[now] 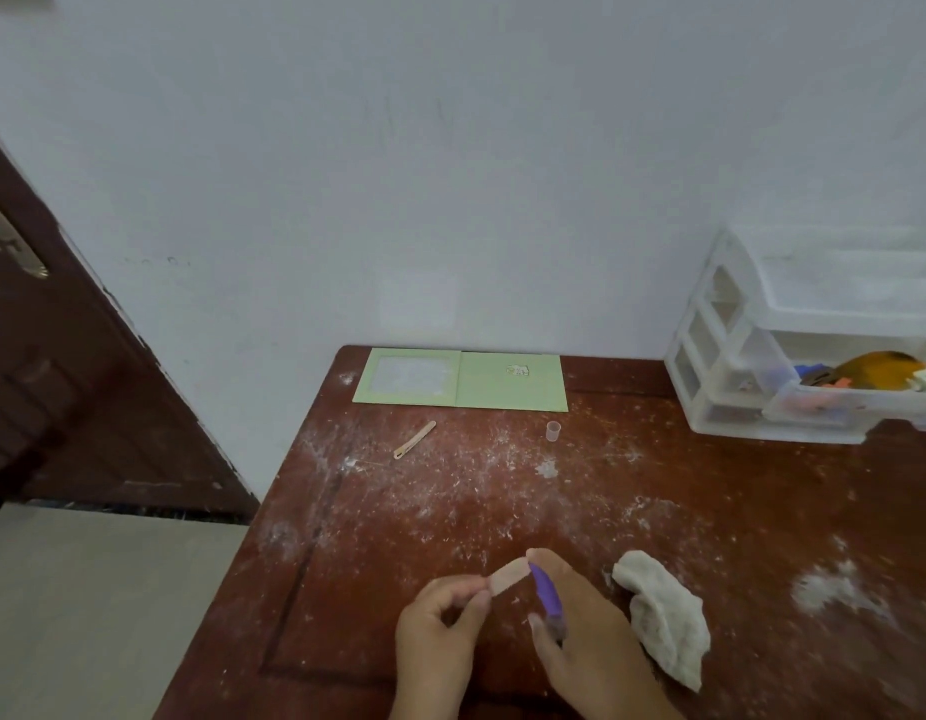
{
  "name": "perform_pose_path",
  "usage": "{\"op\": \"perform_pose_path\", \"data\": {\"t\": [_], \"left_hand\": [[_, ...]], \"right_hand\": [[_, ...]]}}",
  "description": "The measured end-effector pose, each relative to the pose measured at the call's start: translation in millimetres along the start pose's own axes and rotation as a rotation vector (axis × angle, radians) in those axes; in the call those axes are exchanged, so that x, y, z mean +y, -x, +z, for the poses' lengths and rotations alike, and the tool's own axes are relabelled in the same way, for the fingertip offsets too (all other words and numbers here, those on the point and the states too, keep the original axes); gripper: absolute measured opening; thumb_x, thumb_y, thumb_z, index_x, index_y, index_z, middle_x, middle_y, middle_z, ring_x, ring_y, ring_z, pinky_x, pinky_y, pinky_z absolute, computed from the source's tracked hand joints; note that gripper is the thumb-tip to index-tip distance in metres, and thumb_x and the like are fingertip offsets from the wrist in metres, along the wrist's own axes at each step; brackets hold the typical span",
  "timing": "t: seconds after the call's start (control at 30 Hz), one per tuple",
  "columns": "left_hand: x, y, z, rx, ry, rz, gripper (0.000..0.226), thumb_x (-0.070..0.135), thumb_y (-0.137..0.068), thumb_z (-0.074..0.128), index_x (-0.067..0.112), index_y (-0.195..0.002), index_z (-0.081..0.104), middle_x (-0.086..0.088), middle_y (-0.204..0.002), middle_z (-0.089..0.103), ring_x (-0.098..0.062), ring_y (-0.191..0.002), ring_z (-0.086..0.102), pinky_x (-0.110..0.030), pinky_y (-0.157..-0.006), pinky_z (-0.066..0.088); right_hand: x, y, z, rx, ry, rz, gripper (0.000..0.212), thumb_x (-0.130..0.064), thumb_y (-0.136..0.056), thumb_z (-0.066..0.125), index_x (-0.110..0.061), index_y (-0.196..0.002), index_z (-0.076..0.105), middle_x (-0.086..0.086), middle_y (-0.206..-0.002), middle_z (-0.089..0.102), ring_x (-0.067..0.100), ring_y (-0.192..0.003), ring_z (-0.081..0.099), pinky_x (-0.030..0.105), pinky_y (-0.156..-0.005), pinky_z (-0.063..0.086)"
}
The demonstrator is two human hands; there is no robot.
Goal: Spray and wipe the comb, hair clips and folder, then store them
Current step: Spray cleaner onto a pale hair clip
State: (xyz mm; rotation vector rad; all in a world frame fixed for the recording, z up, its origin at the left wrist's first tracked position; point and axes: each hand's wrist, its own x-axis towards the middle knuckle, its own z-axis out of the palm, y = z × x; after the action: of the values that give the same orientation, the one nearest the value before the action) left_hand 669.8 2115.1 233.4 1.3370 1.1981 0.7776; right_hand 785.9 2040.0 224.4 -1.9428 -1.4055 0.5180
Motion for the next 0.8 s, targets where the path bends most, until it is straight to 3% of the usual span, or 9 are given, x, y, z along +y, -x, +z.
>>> {"op": "perform_pose_path", "data": {"t": [0.07,0.13,0.17,0.23,0.3,0.4,0.6,0.73,0.8], "left_hand": [[2,3,0,0.007,-0.064,0.074,0.050,-0.008,-0.074,0.067,0.038,-0.057,0.061,0.002,-0.068,0.060,0.012,-0.068,0.056,0.001,-0.061,0.039],[2,6,1,0.037,-0.055,0.116,0.056,-0.008,-0.072,0.068,0.043,-0.051,0.064,0.001,-0.066,0.058,0.011,-0.067,0.056,-0.002,-0.059,0.041],[2,7,2,0.048,-0.041,0.127,0.058,-0.009,-0.071,0.069,0.046,-0.051,0.065,0.001,-0.065,0.057,0.010,-0.066,0.056,-0.003,-0.058,0.042],[2,9,2,0.057,-0.027,0.137,0.065,-0.008,-0.071,0.069,0.054,-0.056,0.064,0.001,-0.065,0.058,0.010,-0.067,0.057,-0.003,-0.057,0.043],[0,9,0,0.069,-0.014,0.141,0.063,-0.009,-0.070,0.070,0.052,-0.055,0.064,0.001,-0.066,0.059,0.011,-0.067,0.058,-0.003,-0.057,0.043],[-2,10,-1,0.075,-0.026,0.152,0.055,-0.010,-0.069,0.070,0.041,-0.049,0.064,0.001,-0.067,0.061,0.009,-0.065,0.058,-0.003,-0.056,0.043],[-4,10,-2,0.066,-0.026,0.161,0.038,-0.011,-0.070,0.069,0.026,-0.062,0.063,0.001,-0.074,0.063,0.008,-0.067,0.059,-0.003,-0.058,0.044],[-6,4,0,0.050,0.068,0.024,0.033,-0.008,-0.071,0.069,0.023,-0.061,0.065,-0.004,-0.077,0.063,-0.011,-0.070,0.056,-0.009,-0.059,0.046],[-4,0,3,0.041,0.161,-0.090,0.029,-0.008,-0.072,0.068,0.019,-0.063,0.066,-0.007,-0.073,0.061,-0.014,-0.068,0.053,-0.013,-0.058,0.044]], "right_hand": [[-3,-1,4,-0.024,0.061,-0.017,0.062,-0.014,-0.074,0.057,-0.030,-0.131,0.038,-0.024,-0.092,0.055,-0.018,-0.064,0.052,-0.009,-0.059,0.030],[-8,-3,10,0.036,0.137,-0.062,0.049,-0.018,-0.069,0.054,-0.026,-0.116,0.044,-0.009,-0.078,0.065,-0.004,-0.052,0.057,0.000,-0.052,0.032],[-11,-4,10,0.029,0.161,-0.076,0.048,-0.016,-0.071,0.054,-0.026,-0.117,0.042,-0.004,-0.082,0.066,0.001,-0.057,0.061,0.004,-0.053,0.035],[-13,-8,8,0.064,0.195,-0.052,0.050,-0.012,-0.085,0.049,-0.025,-0.130,0.035,-0.003,-0.114,0.058,0.008,-0.088,0.063,0.010,-0.068,0.038],[-11,-9,3,0.020,0.140,0.045,0.052,-0.016,-0.091,0.046,-0.024,-0.137,0.025,-0.007,-0.130,0.045,0.010,-0.108,0.055,0.012,-0.082,0.038],[-9,-9,-1,0.019,0.157,0.086,0.050,-0.014,-0.090,0.046,-0.022,-0.135,0.027,-0.003,-0.126,0.050,0.012,-0.107,0.055,0.019,-0.085,0.044],[-6,-6,-7,0.117,0.157,0.160,0.052,-0.010,-0.087,0.055,-0.015,-0.134,0.035,0.001,-0.112,0.060,0.004,-0.086,0.057,0.001,-0.056,0.033],[2,-6,-31,0.181,0.109,0.303,0.055,-0.022,-0.088,0.056,-0.024,-0.135,0.028,-0.017,-0.086,0.047,-0.011,-0.062,0.043,0.007,-0.049,0.039],[12,-4,-49,0.252,0.034,0.379,0.058,-0.020,-0.086,0.059,-0.019,-0.136,0.029,-0.006,-0.086,0.053,-0.003,-0.062,0.045,0.013,-0.050,0.035]]}}
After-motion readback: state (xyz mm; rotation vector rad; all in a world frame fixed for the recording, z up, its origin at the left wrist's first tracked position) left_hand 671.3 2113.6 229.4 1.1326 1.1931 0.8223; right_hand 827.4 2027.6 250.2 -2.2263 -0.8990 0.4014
